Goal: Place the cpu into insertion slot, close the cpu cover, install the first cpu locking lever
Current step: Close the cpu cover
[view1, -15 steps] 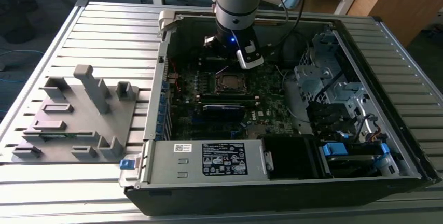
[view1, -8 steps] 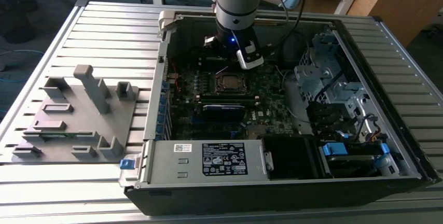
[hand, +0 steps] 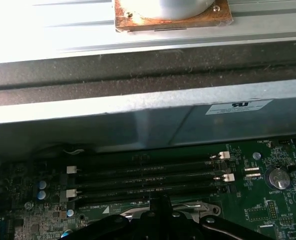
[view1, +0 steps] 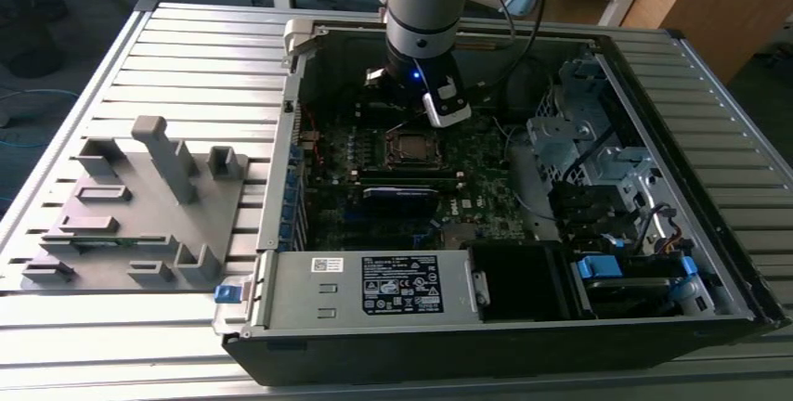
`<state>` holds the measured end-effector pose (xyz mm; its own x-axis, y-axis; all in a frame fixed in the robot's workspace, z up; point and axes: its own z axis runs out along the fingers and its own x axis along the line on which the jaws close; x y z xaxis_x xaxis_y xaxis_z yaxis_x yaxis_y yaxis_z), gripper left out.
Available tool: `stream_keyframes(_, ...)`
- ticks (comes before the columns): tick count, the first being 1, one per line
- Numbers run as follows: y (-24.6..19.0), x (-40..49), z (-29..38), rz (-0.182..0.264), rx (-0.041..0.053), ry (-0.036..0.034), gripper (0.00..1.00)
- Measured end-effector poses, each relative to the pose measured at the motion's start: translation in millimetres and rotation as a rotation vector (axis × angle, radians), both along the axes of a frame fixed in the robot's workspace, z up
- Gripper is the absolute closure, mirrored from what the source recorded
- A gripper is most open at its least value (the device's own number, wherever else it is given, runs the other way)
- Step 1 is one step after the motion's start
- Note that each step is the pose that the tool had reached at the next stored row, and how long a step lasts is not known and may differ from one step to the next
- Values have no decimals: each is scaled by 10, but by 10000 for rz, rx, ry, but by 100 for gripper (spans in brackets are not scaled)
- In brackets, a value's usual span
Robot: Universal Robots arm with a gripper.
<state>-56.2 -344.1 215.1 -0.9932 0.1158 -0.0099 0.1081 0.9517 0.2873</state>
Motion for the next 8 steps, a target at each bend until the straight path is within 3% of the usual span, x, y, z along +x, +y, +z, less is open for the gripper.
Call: stream_keyframes(8,-1,0,-22,1,7,-35,90)
